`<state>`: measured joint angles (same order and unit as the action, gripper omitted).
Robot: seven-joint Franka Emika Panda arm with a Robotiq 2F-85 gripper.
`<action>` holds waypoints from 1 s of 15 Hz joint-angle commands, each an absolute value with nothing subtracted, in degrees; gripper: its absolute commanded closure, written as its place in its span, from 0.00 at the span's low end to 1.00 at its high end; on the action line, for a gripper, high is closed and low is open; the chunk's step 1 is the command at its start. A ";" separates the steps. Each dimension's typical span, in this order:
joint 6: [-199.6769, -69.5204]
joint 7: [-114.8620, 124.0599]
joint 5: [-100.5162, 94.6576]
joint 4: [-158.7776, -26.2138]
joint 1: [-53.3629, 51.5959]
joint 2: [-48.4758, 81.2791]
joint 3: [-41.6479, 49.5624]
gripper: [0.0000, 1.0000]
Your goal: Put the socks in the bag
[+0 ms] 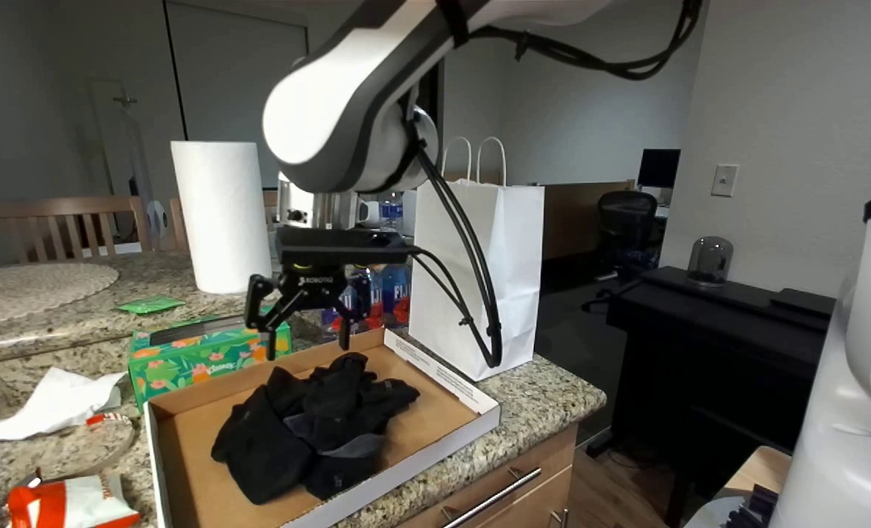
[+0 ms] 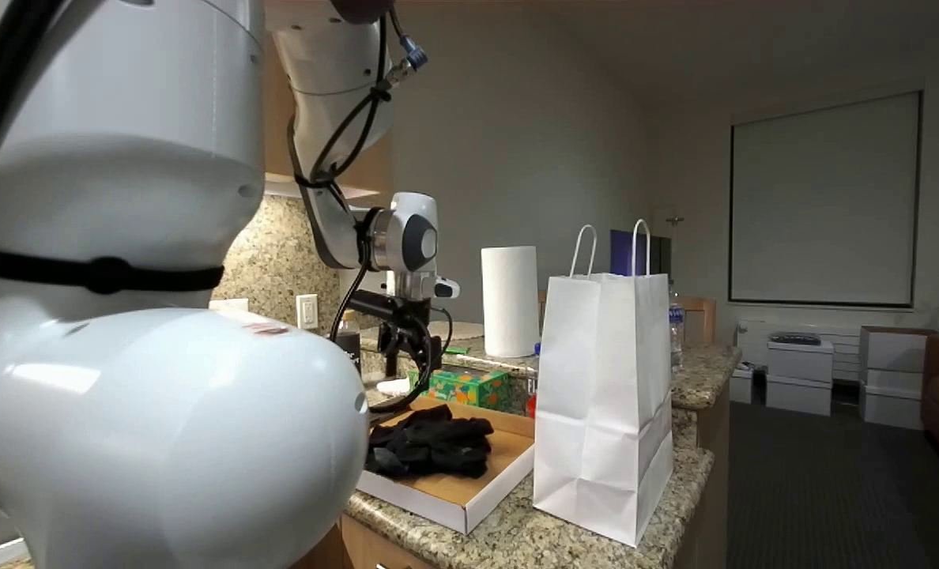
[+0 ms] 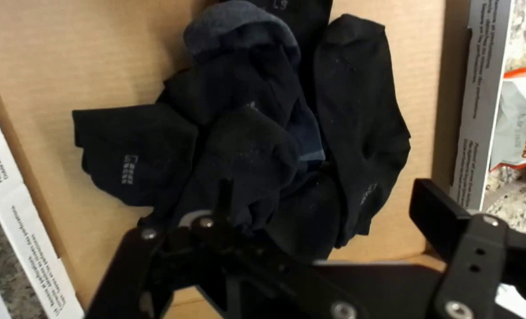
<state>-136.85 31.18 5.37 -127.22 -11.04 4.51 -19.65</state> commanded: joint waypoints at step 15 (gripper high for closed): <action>-149.46 54.48 -20.79 -116.00 -29.70 25.47 -5.29 0.00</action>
